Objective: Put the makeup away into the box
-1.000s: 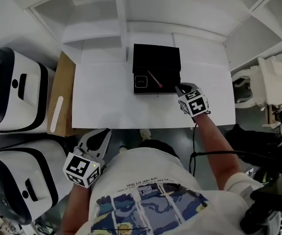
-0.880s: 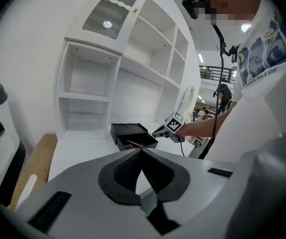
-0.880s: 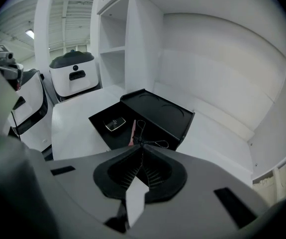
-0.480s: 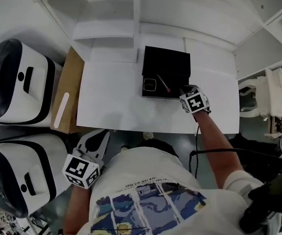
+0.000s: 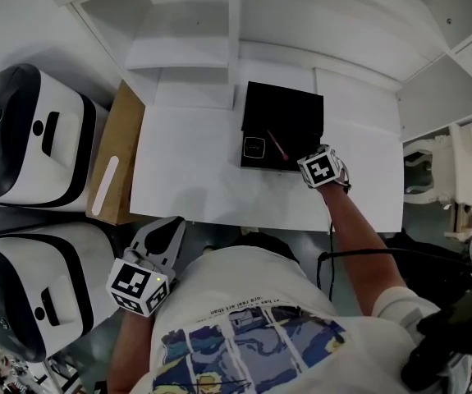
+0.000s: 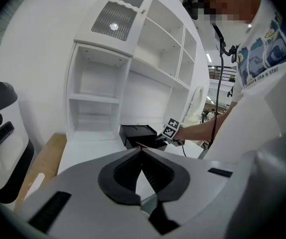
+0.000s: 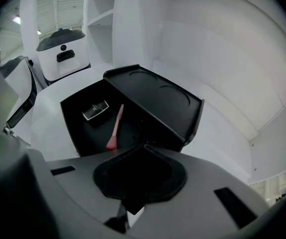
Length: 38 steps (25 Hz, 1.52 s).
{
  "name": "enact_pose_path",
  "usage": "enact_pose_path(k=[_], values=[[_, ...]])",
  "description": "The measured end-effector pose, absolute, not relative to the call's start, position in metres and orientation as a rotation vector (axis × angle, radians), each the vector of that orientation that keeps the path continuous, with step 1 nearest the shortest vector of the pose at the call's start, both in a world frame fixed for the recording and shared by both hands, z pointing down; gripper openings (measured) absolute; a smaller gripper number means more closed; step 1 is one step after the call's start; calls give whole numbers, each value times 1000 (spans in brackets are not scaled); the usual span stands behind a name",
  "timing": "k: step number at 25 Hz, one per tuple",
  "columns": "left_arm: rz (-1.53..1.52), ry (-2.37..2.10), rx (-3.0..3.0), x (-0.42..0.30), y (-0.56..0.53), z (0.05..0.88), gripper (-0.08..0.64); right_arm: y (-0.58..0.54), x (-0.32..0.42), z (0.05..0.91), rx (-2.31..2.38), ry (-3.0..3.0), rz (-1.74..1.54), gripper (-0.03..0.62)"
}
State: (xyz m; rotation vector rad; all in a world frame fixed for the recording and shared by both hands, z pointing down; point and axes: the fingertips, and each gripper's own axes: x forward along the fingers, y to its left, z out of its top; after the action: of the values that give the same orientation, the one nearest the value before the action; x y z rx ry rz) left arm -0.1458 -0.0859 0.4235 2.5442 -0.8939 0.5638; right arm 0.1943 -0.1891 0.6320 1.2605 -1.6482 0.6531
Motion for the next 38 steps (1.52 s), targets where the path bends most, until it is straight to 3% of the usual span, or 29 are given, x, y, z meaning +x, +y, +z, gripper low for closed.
enact_pose_path(k=[25,38], values=[[576,-858,2557,-120,-93,422,14,-189,194,645,1247,-1628,683,38],[567,-710,2629,-74,-95,425,14,-176,188,584,1355,-1818,633,38]])
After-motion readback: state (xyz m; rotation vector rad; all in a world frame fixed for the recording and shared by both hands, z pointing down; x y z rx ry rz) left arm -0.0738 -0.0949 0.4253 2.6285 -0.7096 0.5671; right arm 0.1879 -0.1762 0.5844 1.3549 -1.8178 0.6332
